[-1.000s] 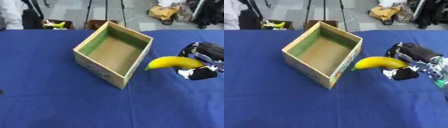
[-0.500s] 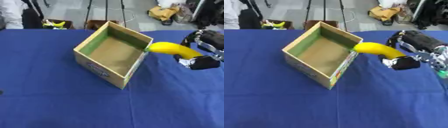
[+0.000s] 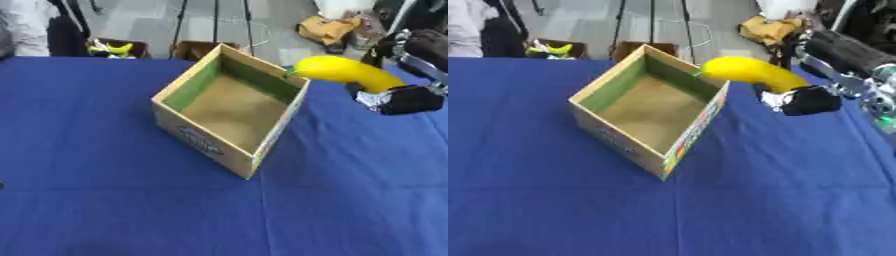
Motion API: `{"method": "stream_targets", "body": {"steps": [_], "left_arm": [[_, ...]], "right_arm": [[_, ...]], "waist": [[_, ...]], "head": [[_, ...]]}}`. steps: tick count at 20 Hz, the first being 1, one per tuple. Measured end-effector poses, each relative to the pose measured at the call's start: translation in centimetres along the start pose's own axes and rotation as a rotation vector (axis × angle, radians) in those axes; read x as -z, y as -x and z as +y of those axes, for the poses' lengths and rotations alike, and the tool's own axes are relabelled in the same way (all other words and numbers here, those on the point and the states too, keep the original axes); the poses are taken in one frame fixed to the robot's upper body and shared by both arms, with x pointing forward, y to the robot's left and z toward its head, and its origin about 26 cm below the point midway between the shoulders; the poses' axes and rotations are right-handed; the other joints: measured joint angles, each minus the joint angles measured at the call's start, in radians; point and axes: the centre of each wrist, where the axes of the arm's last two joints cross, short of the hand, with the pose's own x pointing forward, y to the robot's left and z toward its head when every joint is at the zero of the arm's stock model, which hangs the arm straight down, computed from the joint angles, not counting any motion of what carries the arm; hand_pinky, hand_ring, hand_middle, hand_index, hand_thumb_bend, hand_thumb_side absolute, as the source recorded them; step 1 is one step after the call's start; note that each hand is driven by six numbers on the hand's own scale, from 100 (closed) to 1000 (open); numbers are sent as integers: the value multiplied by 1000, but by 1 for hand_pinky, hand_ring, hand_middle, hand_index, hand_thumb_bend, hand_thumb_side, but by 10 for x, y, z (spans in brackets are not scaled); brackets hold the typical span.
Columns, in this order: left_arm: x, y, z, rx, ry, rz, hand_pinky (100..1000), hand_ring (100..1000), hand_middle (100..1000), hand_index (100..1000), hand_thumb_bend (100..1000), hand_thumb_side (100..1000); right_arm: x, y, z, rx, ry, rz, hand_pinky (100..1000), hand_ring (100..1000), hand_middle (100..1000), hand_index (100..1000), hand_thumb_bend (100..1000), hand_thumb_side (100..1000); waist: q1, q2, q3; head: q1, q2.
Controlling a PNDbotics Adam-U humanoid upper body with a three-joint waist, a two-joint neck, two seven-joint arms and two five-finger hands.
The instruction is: Pick up objects on the table and place them in the box.
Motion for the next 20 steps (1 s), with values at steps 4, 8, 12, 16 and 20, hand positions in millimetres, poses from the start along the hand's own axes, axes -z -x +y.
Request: {"method": "stream_targets", "body": {"steps": [4,8,12,16,20], "left_arm": [[0,0,0,0,1,0,166,251,323,487,100,1000],[0,0,0,2,4,1,166,251,323,487,100,1000],[0,0,1,10,8,0,166,251,323,487,100,1000],[1,-1,1,12,9,-2,167,251,323,487,100,1000],[1,-1,1,15,12,-3,167,251,323,487,100,1000]], "right_arm": [[2,2,-2,6,4,3,711,747,455,599,120,659],[11,4,-15,6,34,7,711,745,452,597,100,640],[22,8,-25,16,49,21,712,744,449,596,100,616],[31,10,-26,33,54,25,712,742,441,589,100,601],[39,9,-27,47,62,18,713,742,442,590,100,601]], "waist": [[-1,0,1],[-20,0,21],[-26,1,31],[-34,8,46],[-38,14,54]], "head": [[0,0],[-9,-6],[-12,-14],[-19,-27],[-26,-35]]}}
